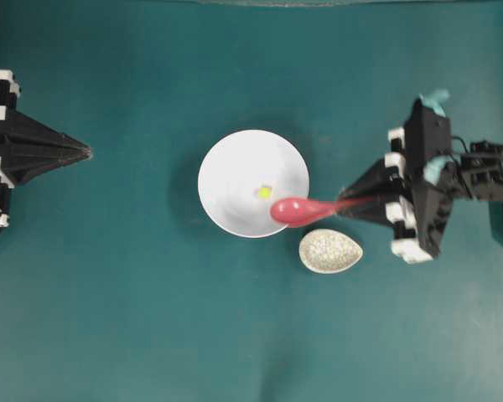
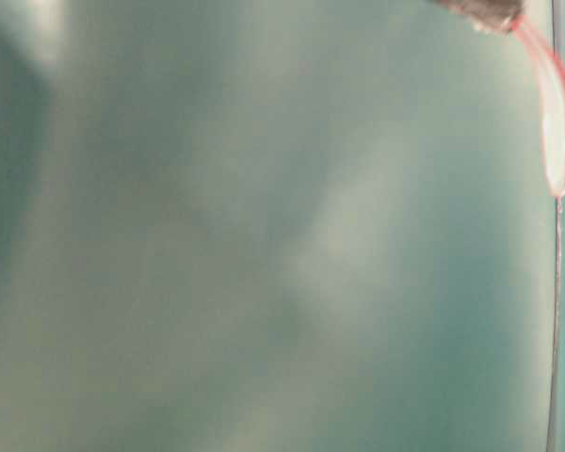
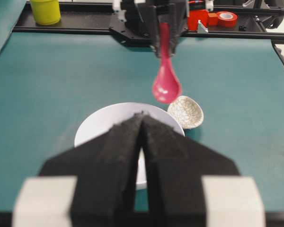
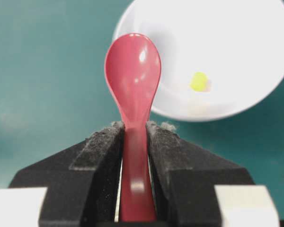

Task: Scoop the yellow hexagonal prism block from the bowl with a spoon using the right arm.
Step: 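Lift the spoon and lower its bowl into the white bowl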

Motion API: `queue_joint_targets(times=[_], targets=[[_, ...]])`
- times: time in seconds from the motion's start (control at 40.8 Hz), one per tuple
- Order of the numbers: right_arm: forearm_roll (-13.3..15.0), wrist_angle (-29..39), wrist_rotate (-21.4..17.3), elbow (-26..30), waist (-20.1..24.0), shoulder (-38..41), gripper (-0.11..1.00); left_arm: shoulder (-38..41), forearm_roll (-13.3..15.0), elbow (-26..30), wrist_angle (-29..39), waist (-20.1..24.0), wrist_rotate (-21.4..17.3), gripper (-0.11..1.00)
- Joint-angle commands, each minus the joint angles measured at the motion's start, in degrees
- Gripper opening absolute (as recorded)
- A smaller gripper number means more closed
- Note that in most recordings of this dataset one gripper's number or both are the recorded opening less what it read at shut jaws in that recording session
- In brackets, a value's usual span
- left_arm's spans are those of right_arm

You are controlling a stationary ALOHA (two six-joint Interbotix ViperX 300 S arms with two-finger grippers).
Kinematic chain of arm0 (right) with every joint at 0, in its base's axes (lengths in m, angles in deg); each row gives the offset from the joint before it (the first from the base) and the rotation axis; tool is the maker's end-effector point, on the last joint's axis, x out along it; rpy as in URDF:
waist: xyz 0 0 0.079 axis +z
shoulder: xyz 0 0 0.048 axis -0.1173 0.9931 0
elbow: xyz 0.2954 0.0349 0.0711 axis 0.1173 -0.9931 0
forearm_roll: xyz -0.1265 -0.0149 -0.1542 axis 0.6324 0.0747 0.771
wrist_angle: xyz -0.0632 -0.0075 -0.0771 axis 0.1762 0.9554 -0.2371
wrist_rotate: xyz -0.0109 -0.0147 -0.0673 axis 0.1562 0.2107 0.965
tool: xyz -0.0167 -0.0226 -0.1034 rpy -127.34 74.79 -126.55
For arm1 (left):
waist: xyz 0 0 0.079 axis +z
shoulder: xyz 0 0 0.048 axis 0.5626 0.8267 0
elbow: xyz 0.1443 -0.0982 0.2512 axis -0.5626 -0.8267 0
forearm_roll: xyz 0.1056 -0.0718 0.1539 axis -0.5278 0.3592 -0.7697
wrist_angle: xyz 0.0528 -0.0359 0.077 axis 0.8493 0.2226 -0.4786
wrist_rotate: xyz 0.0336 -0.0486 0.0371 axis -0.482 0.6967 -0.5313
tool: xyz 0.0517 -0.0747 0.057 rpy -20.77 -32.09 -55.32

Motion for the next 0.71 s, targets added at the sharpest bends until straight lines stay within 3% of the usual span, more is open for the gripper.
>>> queue_joint_targets(times=[0.0, 0.245, 0.687], targets=[[0.26, 3.08, 0.09, 3.25, -2.46, 0.26, 0.22, 0.53, -0.18, 1.14, -0.53, 0.09, 0.09, 0.0], [1.23, 9.58, 0.09, 8.09, -7.56, 3.25, 0.22, 0.53, -0.18, 1.14, -0.53, 0.09, 0.09, 0.0], [1.41, 23.64, -0.35, 17.4, -11.16, 12.48, 0.22, 1.49, -0.18, 1.05, -0.62, 0.09, 0.09, 0.0]])
